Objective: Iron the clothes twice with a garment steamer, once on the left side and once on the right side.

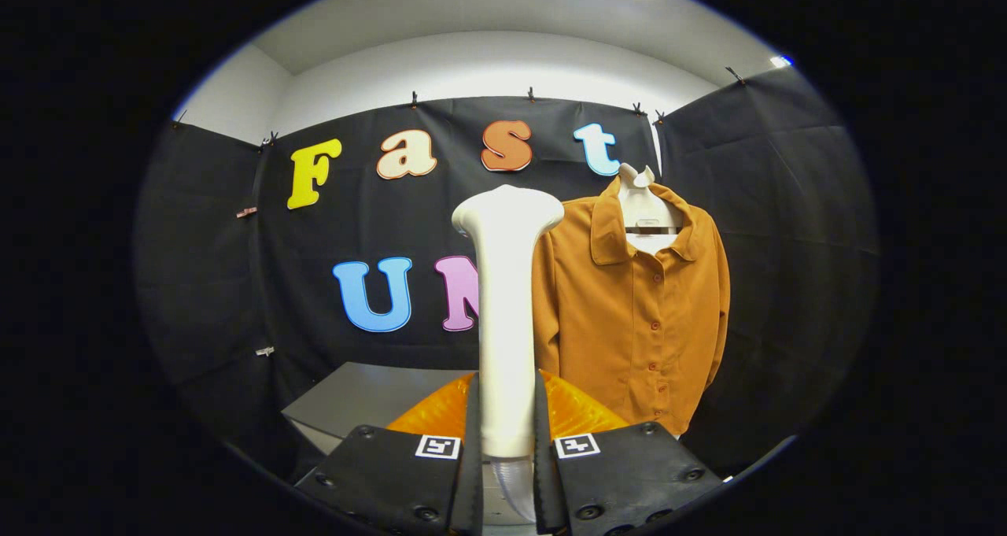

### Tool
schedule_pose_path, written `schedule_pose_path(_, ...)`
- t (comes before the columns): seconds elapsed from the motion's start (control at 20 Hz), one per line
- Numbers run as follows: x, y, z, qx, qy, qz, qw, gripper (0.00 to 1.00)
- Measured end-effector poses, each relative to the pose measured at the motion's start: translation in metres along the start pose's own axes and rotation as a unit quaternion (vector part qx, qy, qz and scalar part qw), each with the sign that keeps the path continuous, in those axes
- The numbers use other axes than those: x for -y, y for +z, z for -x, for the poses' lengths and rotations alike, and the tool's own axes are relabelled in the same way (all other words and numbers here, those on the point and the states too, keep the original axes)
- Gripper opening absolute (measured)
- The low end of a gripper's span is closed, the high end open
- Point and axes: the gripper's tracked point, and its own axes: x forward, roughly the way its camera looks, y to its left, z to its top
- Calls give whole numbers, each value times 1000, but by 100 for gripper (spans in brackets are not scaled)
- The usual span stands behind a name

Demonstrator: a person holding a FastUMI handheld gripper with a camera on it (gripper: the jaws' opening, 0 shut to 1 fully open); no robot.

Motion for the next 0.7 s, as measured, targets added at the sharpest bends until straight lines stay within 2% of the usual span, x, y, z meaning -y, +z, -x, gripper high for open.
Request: schedule_pose_path(0.7, -11, -2, 28, 15, -32, -4, 999, 29)
